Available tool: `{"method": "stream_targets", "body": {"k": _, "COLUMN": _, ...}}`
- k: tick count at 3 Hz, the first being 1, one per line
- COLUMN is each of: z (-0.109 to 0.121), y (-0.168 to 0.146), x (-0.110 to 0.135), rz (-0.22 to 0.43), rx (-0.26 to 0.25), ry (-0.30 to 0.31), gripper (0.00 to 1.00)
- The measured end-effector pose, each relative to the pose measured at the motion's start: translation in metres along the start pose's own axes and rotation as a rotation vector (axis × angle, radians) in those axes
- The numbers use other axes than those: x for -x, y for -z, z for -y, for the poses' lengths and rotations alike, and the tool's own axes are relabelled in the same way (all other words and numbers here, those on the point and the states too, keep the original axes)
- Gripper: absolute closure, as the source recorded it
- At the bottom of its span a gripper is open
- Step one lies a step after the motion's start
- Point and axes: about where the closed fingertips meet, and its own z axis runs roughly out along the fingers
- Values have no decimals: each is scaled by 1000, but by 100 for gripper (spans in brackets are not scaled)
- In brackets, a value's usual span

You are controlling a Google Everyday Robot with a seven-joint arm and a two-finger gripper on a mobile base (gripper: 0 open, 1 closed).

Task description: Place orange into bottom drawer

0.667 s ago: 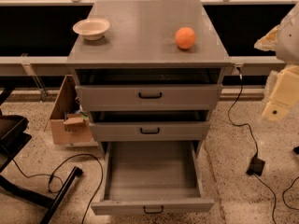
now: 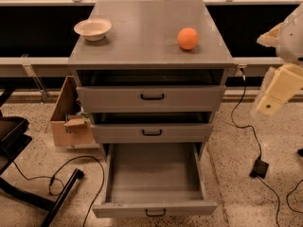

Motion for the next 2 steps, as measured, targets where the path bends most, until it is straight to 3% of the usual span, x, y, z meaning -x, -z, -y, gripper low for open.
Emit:
{"method": "stream_targets", "body": {"k": 1, "z": 80, "y": -38, "x": 11, "rz": 236, "rx": -106, "ry": -129, "gripper": 0}}
{"method": "stream_targets", "body": {"k": 2, "z": 179, "y": -64, "x": 44, "rz": 490, "rx": -233, "ry": -237, "gripper": 0}}
